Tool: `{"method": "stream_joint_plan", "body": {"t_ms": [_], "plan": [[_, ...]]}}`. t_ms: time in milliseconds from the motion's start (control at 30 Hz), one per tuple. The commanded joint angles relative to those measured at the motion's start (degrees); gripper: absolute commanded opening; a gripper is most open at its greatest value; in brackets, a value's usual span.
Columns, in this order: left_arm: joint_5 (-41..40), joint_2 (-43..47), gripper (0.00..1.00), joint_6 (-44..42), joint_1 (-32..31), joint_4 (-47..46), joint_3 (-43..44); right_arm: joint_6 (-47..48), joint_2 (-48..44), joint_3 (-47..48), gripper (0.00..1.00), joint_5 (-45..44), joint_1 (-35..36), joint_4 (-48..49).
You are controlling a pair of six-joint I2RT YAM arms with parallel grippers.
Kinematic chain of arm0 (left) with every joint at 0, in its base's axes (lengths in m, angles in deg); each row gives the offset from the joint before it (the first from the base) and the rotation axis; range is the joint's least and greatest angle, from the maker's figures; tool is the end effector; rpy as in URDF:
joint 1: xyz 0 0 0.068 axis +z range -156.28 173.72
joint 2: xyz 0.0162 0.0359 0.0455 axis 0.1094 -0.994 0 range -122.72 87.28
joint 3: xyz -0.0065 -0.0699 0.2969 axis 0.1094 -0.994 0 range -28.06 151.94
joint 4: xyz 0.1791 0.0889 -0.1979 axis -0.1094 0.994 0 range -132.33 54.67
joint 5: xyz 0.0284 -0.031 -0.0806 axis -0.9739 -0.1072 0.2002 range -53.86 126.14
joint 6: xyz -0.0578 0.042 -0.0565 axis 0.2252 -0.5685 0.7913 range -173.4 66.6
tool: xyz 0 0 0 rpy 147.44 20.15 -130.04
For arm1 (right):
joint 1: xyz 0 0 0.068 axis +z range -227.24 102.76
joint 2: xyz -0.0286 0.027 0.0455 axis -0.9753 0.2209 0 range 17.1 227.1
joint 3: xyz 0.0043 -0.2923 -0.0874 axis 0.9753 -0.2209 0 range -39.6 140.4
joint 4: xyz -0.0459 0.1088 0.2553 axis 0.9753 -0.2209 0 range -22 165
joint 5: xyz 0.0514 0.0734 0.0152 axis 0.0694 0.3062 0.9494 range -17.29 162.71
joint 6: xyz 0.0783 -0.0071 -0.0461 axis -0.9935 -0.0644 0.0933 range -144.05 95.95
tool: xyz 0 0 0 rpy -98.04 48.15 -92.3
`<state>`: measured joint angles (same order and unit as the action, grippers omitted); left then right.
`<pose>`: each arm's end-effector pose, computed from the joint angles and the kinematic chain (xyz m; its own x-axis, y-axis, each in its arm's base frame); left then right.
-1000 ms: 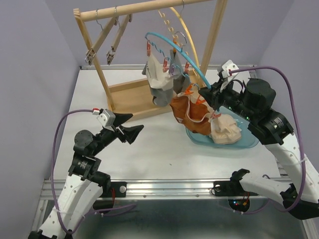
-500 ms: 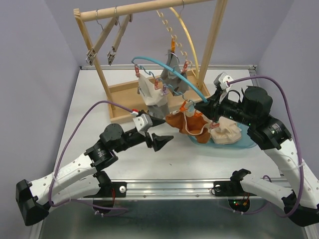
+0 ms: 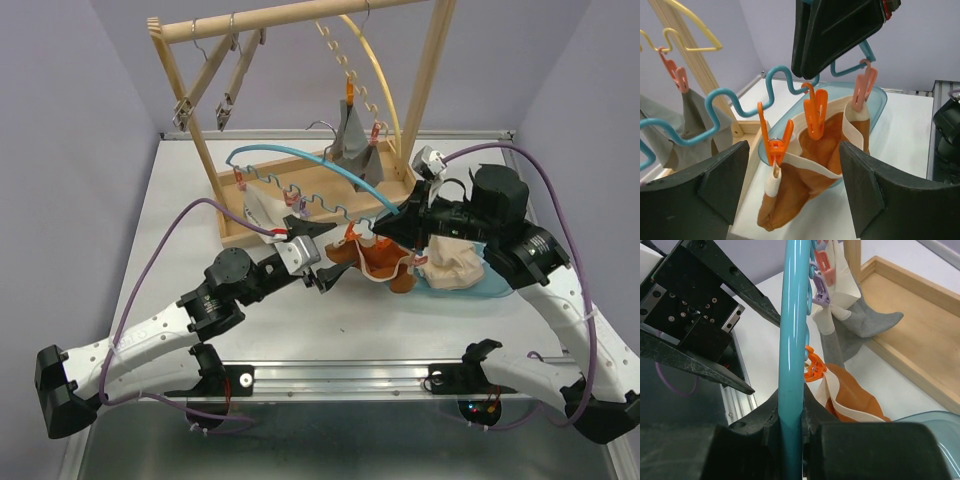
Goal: Remove the underwear clipped to the hanger
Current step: Pick up the hanger from the clothesline, then remove the underwear from the clothesline.
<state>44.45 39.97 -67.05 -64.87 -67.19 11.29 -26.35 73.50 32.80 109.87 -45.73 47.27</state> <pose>0.1141 -0.2096 0.3996 0.3636 -0.1473 -0.9198 0.8549 0.4450 0.2666 0.1710 0.1627 0.4638 -0.2102 -0.0912 -0.9734 -0.9130 0.3743 0.1621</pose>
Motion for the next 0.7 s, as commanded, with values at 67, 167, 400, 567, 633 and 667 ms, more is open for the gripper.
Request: {"method": "stream_joint_plan", "body": {"t_ms": [67, 167, 400, 567, 633, 667], "plan": [[-3.0, 0.8, 0.83, -3.5, -0.7, -6.9, 1.2, -4.6, 2.1, 8.0, 0.0, 6.2, -0.3, 9.3], [-3.5, 0.5, 0.83, -3.7, -0.8, -6.9, 1.1, -5.9, 3.0, 9.7, 0.0, 7.0, -0.3, 9.5], [-7.4, 0.2, 0.81, -4.8, -1.0, -6.8, 0.7, -7.3, 4.7, 11.4, 0.0, 7.8, -0.2, 10.1], [-10.2, 0.2, 0.8, -5.6, -1.0, -8.2, 0.7, -7.7, 5.1, 11.4, 0.01, 8.2, -0.1, 10.4], [-9.8, 0.1, 0.79, -5.8, -1.0, -8.6, 1.0, -7.9, 5.2, 11.3, 0.0, 8.4, -0.2, 10.6], [-9.5, -0.1, 0.78, -5.8, -0.9, -9.1, 1.2, -8.1, 5.4, 11.2, 0.0, 8.4, -0.2, 10.8]]}}
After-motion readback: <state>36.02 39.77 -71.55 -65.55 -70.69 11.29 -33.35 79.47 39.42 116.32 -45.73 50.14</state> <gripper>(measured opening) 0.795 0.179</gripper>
